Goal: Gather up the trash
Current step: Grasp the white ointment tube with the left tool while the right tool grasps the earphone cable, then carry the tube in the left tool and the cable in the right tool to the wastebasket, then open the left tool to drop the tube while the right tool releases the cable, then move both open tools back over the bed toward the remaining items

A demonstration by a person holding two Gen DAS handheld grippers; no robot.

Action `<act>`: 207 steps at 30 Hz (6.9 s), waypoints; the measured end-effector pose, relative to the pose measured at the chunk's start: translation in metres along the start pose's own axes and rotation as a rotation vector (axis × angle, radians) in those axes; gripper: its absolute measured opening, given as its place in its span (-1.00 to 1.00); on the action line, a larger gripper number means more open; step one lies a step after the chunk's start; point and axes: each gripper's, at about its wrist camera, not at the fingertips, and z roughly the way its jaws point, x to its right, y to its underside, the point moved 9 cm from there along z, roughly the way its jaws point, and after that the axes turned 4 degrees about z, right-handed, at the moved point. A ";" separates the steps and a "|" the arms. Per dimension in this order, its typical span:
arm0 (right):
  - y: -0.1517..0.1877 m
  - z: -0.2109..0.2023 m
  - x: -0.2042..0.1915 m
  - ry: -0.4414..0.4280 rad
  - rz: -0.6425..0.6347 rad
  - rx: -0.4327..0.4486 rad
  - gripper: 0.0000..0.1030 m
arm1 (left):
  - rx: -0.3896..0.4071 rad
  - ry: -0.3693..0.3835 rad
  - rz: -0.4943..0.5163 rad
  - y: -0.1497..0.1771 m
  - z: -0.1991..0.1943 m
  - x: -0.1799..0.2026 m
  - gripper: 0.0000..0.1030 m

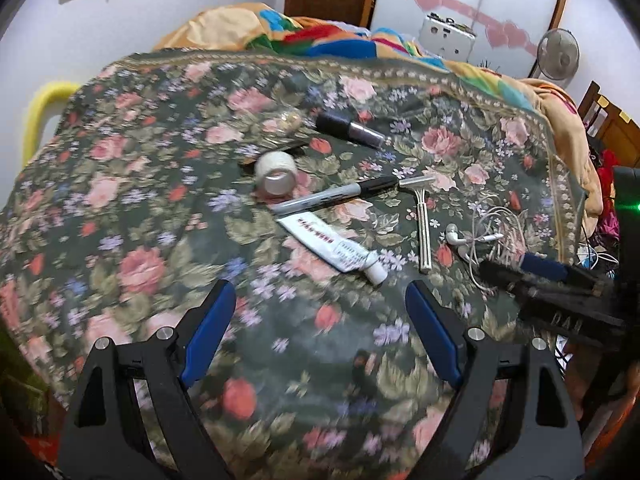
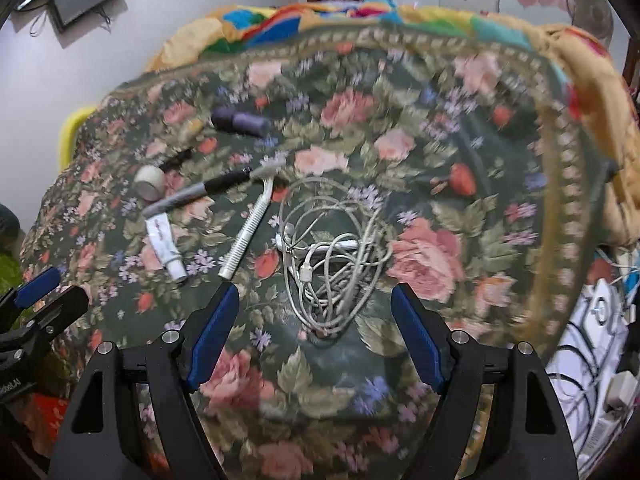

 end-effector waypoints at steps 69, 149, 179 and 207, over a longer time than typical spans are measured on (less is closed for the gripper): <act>0.054 -0.225 -0.194 -0.154 -0.250 0.249 -0.83 | 0.281 -0.106 -0.054 0.098 -0.314 -0.082 -0.68; 0.207 -0.163 -0.456 -0.392 -0.658 0.096 -0.06 | 0.165 -0.365 -0.405 0.260 -0.350 -0.324 0.08; 0.043 -0.279 -0.165 -0.036 -0.264 0.523 0.65 | 0.364 -0.145 -0.094 0.075 -0.323 -0.078 0.94; -0.027 0.014 -0.046 -0.062 0.021 0.021 0.18 | 0.129 -0.011 0.063 -0.005 -0.044 -0.038 0.91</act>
